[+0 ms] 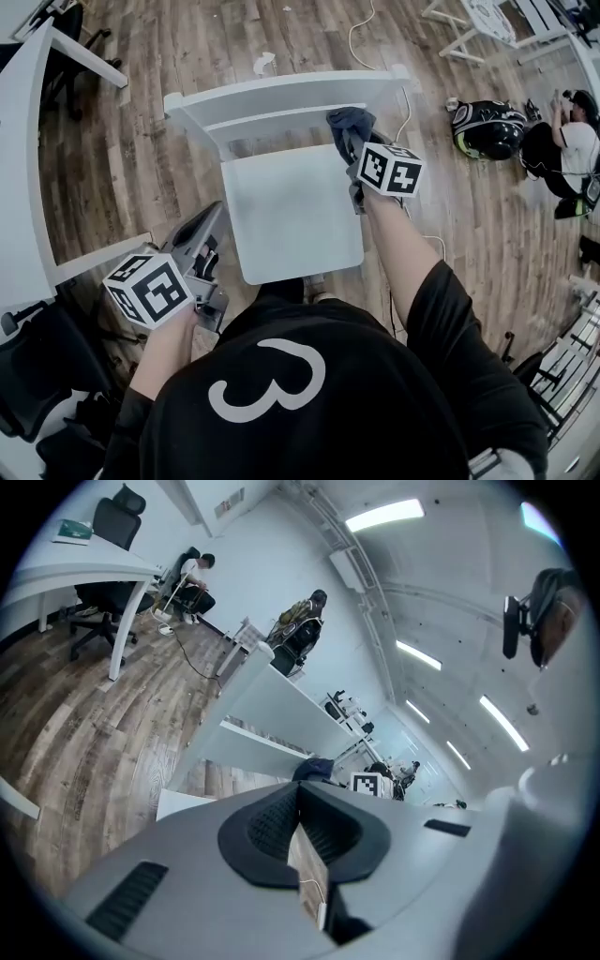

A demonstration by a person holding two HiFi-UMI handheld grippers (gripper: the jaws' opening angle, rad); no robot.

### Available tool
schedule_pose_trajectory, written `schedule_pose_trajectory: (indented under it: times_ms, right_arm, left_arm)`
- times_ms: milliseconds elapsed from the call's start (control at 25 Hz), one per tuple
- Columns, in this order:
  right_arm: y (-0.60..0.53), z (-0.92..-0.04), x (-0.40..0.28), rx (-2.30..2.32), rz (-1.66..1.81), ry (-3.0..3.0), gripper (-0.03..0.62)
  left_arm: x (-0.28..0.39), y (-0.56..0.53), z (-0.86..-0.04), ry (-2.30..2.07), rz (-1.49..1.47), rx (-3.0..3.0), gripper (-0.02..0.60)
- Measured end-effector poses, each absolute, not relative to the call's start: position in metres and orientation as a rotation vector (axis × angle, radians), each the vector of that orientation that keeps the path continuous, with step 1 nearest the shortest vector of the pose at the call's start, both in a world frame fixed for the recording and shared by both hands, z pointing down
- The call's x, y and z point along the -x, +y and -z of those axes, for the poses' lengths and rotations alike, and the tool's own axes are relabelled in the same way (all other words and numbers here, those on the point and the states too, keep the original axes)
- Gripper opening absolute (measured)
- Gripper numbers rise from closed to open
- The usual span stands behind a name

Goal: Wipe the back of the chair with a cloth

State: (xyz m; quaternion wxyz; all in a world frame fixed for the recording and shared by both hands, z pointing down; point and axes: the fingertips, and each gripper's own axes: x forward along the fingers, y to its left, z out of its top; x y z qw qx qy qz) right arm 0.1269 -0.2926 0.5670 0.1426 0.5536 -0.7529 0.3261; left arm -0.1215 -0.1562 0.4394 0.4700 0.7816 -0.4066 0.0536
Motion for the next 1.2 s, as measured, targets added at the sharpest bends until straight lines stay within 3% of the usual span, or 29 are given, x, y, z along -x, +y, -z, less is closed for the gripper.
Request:
schedule_pose_trajectory:
  times_ms: [200,400,640,1200]
  right_arm:
    - [-0.231,-0.509,-0.103,-1.429,-0.947,-2.390,0.051]
    - [-0.125,-0.419,-0.097,-1.185,-1.182,-2.651,0.051]
    - [-0.009,-0.321,-0.115,-0.877,-1.044,-2.871,0.051]
    - [0.175,-0.221,-0.109,-0.277,-1.042,-2.986,0.051]
  left_arm:
    - [0.108,-0.117,-0.406,-1.060,-0.081,-1.969,0.014]
    - [0.068,-0.046,-0.357,-1.070,0.023,-2.019,0.012]
    - [0.024,0.048,-0.294,-1.076,0.143,-2.122,0.014]
    - [-0.022,0.164,-0.183,-0.980,0.074,-2.462,0.013]
